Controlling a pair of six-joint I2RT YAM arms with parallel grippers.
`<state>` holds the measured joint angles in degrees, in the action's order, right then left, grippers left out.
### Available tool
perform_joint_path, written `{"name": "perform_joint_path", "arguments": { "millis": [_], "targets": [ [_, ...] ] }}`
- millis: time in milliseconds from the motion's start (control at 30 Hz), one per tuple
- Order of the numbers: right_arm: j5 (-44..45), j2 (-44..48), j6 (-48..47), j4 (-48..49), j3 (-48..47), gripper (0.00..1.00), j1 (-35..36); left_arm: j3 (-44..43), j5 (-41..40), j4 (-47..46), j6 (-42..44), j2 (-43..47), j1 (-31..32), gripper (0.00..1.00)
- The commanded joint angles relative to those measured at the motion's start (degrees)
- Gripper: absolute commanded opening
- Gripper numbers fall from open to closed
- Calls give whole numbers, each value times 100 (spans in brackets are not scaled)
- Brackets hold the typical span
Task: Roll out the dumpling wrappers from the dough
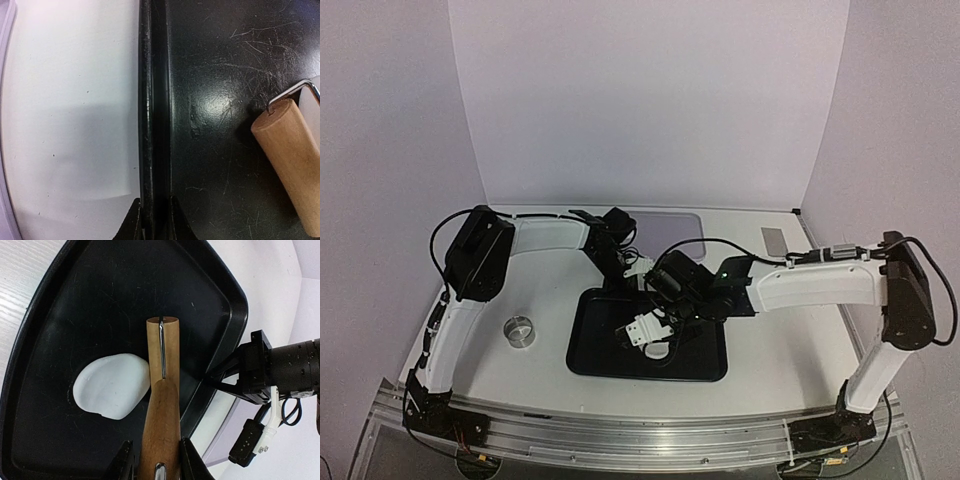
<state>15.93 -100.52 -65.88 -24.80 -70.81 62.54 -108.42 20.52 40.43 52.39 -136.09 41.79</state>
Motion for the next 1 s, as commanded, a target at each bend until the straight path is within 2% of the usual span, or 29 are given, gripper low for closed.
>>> {"name": "perform_joint_path", "arguments": {
  "millis": [0, 100, 200, 267, 433, 700, 967],
  "targets": [
    [-193, 642, -184, 188, 340, 0, 11, -11, -520, 208, 474, -409, 104, 0],
    [125, 652, -269, 428, 343, 0, 11, -35, -511, 227, 475, -435, 105, 0],
    [477, 538, -92, 613, -129, 0, 12, -47, -514, 258, 489, -462, 102, 0],
    [409, 646, -215, 608, -244, 0, 17, -48, -514, 268, 499, -471, 102, 0],
    [143, 1225, -528, 572, 560, 0, 41, -93, -530, 272, 524, -478, 103, 0],
    [36, 920, -636, 597, 945, 0, 31, -121, -514, 284, 483, -519, 108, 0],
    [108, 1222, -615, 478, 1535, 0, 40, -112, -523, 231, 501, -527, 110, 0]
  ]
}}
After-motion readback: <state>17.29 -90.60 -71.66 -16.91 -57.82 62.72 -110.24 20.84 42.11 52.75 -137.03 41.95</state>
